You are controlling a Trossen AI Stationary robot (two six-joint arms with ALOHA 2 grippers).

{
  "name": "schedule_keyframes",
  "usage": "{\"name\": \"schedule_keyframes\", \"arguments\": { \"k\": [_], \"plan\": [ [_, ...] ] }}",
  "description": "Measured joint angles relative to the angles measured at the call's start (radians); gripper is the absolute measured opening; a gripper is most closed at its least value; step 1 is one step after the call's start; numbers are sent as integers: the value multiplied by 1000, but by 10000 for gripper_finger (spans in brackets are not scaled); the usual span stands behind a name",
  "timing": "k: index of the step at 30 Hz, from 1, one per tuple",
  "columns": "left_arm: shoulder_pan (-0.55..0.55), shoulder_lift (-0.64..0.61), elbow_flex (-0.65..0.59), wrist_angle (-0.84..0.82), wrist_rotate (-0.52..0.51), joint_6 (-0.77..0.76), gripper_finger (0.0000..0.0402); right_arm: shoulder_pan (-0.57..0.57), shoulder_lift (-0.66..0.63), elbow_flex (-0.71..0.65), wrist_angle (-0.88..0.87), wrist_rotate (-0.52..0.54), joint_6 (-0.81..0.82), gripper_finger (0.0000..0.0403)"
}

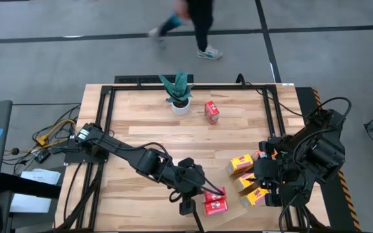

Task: Stack cereal on shelf
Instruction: Put the bottom red cereal box on the shelf aligned with the other red cereal box

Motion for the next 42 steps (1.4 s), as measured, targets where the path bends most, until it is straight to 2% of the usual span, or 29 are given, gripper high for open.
{"name": "schedule_keyframes", "arguments": {
  "k": [7,13,15,20,29,42],
  "plan": [
    [-3,0,0,-48,-6,-8,0,1,0,0,1,-1,24,118],
    [-2,-12,1,-78,-209,115,0,3,0,0,2,-2,25,118],
    [3,-8,1,-70,-231,153,0,3,0,0,2,-3,26,118],
    [16,-1,0,-55,-140,152,0,3,0,0,3,-3,26,118],
    [16,10,2,21,-81,159,0,3,0,0,0,-2,25,118],
    [0,45,1,11,-11,124,0,3,0,0,0,-2,25,118]
  ]
}}
